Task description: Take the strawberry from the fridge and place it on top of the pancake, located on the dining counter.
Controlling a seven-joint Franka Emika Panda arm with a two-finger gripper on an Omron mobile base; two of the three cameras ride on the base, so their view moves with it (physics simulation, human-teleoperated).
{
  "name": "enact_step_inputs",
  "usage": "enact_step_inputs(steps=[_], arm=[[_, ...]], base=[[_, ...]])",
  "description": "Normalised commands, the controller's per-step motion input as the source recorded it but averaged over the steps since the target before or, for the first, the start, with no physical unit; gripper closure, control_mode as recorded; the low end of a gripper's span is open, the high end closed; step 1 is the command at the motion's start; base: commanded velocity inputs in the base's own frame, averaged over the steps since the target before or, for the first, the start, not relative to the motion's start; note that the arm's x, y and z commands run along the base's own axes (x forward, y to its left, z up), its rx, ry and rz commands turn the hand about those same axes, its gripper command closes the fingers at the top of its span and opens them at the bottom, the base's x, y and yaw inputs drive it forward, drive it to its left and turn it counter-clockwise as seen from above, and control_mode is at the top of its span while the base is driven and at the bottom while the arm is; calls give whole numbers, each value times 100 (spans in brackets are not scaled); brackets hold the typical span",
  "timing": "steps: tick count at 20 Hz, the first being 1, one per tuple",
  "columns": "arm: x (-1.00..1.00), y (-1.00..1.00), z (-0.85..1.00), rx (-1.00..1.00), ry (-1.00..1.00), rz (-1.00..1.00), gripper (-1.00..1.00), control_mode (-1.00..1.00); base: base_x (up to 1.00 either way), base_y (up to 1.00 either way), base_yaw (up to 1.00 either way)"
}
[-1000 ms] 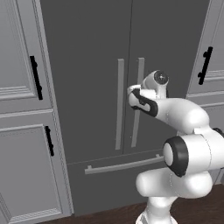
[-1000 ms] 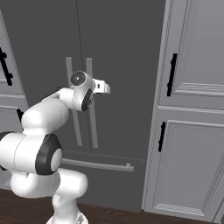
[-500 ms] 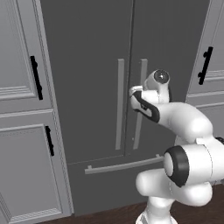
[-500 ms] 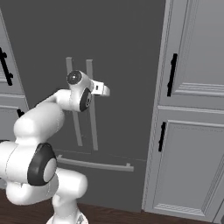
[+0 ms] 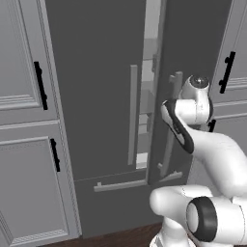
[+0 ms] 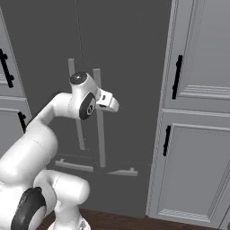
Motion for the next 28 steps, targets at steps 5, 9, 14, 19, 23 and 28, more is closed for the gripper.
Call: enact_step_inputs(steps=[5, 9, 14, 19, 23, 28], arm=[[-100, -100, 0, 6, 0, -1, 100, -100], [-98, -100, 0, 0, -8, 0, 100, -100], [-88, -68, 22, 1, -17, -1, 100, -100], [-61, 43, 37, -18, -11, -2, -100, -100], [11, 98, 40, -38, 14, 0, -100, -100], [77, 99, 8, -41, 41, 0, -100, -100]], base=[[0, 0, 0], [0, 0, 0], [0, 0, 0], [0, 0, 0], [0, 0, 0], [0, 0, 0]])
